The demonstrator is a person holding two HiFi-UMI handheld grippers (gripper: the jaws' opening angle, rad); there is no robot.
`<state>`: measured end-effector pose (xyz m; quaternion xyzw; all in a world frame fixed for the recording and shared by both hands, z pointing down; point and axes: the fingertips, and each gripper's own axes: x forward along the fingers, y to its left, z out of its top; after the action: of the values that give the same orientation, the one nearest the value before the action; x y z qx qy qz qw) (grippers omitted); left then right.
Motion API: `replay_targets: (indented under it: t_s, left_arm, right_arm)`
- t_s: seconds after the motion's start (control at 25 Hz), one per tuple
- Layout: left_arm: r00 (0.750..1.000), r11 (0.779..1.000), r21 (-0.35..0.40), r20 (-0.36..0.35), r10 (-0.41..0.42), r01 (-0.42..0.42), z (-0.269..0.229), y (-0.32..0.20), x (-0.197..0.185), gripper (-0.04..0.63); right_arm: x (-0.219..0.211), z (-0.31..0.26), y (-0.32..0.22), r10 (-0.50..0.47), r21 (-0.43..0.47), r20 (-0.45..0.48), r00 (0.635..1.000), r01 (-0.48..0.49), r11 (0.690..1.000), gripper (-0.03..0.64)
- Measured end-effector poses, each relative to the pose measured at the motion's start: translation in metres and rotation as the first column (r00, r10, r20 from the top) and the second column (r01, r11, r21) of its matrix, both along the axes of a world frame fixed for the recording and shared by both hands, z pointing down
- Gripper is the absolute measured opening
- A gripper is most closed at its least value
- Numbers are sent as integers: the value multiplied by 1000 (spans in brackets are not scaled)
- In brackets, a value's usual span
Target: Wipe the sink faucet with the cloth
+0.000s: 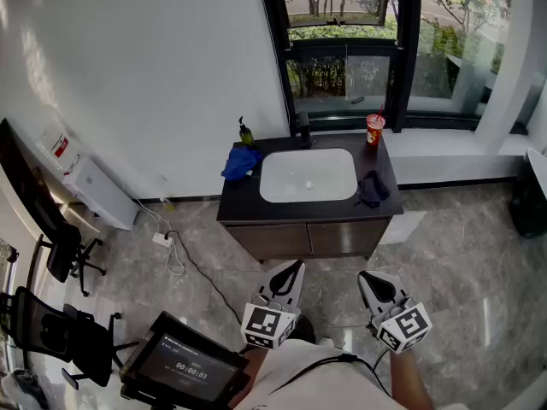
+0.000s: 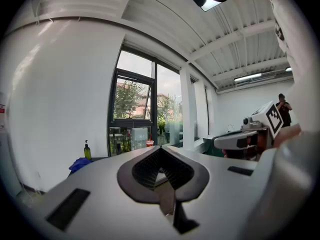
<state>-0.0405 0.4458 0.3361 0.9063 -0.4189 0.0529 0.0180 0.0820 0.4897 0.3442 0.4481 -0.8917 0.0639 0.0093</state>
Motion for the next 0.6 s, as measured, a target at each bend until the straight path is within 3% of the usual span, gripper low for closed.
replay_targets:
  t_s: [0.32,0.6]
  left_arm:
    - [1000,1000,-13,-14,10,-10,17,-52,5,-6]
    - [998,999,-9,-33,51,-52,15,-146,6,-6]
  right_arm:
    - [-2,11,-49,-1,-6,-12,1000,1,1000,3]
    - [-1,8,-138,34,-8,-36,999,-35,999,3]
